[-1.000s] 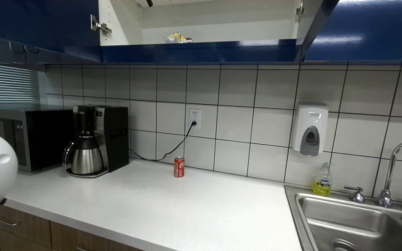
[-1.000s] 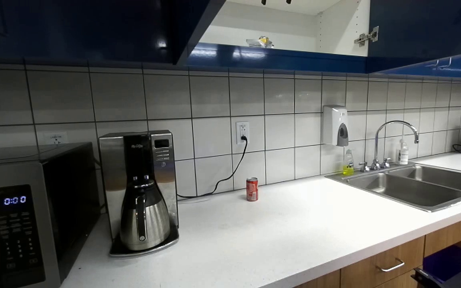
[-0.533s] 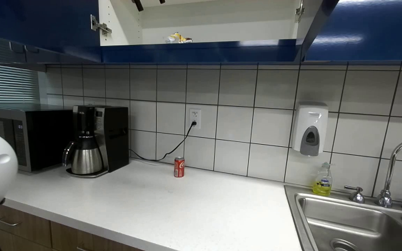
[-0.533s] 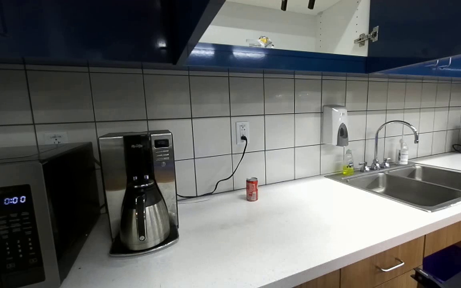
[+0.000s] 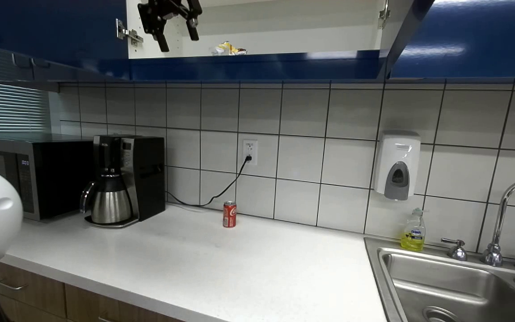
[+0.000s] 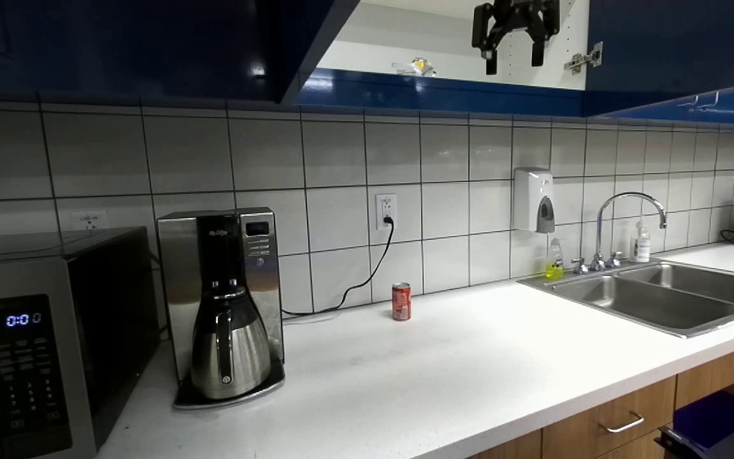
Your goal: Put the yellow packet into the cabinet
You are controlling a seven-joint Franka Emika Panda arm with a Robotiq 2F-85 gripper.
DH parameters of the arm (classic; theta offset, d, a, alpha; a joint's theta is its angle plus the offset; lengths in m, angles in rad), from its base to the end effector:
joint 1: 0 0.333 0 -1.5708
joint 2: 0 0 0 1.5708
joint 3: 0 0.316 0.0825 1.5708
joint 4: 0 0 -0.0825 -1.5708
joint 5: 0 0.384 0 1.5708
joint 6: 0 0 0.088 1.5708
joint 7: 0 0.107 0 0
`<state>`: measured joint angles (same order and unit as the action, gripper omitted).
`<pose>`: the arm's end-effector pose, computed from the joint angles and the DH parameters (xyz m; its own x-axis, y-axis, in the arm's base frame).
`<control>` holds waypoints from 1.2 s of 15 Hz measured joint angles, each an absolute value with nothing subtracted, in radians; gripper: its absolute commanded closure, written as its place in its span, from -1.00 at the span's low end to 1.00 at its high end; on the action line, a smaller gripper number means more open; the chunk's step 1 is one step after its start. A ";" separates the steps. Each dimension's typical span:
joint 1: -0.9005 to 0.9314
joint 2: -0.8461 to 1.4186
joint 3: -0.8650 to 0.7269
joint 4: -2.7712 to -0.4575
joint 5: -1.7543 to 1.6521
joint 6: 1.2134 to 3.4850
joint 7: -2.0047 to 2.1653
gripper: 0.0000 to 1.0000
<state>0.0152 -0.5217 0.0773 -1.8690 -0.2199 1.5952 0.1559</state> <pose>0.3811 0.0240 0.7341 0.9586 -0.0571 0.2791 -0.1187 -0.9706 0.2094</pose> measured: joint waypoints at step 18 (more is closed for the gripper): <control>0.028 -0.690 0.058 -2.339 -0.217 1.619 0.047 -1.00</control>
<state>0.0281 -0.6904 0.0578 -2.3391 -0.2171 1.6185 0.0475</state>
